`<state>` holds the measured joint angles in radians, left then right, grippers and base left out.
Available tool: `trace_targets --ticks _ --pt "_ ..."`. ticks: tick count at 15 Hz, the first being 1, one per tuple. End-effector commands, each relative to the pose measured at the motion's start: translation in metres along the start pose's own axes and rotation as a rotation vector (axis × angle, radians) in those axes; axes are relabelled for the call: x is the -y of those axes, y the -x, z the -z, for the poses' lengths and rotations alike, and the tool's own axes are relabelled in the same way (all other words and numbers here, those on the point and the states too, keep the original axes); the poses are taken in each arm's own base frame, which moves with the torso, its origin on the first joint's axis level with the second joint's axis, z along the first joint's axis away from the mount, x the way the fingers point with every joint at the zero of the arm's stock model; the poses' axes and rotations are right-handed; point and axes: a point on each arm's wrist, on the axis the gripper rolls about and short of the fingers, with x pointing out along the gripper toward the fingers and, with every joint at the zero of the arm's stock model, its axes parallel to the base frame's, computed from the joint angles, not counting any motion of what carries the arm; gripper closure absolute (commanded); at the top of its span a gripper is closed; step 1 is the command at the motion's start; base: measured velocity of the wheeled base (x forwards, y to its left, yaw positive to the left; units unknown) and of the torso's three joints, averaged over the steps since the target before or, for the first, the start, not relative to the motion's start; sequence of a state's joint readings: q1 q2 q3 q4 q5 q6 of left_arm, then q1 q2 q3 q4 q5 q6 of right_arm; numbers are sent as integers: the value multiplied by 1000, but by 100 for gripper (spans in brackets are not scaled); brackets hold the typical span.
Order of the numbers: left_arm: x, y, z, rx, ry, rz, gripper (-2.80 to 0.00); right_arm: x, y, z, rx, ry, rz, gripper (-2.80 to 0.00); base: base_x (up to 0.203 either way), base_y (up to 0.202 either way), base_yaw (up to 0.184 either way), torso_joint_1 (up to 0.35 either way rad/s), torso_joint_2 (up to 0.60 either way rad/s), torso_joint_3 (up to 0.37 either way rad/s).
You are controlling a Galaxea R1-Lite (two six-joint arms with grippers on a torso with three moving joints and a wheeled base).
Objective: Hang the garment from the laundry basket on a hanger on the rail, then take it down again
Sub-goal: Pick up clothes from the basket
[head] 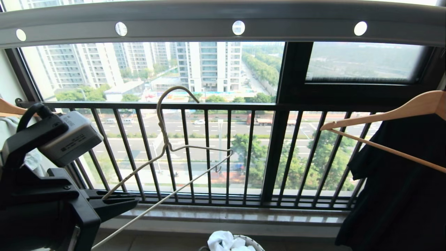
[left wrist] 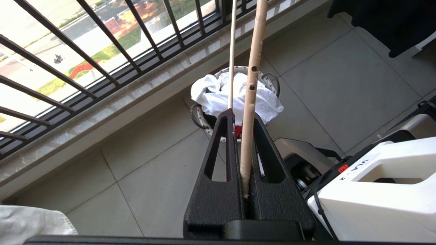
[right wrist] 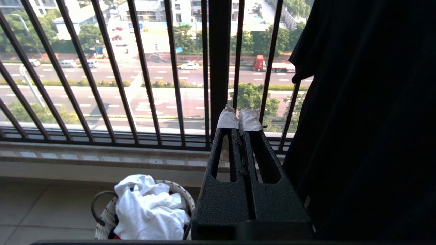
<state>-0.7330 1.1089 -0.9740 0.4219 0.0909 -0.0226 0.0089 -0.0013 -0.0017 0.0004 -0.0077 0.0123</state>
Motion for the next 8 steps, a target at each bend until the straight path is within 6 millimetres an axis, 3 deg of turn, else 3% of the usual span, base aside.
trace_targets --ticks 1,8 --pt "0 0 0 -4 0 -1 0 0 0 0 -1 0 0 0 0 0 0 -97 193 100" --pt "0 2 0 5 0 -2 0 0 0 0 -1 0 0 0 0 0 0 -115 258 135"
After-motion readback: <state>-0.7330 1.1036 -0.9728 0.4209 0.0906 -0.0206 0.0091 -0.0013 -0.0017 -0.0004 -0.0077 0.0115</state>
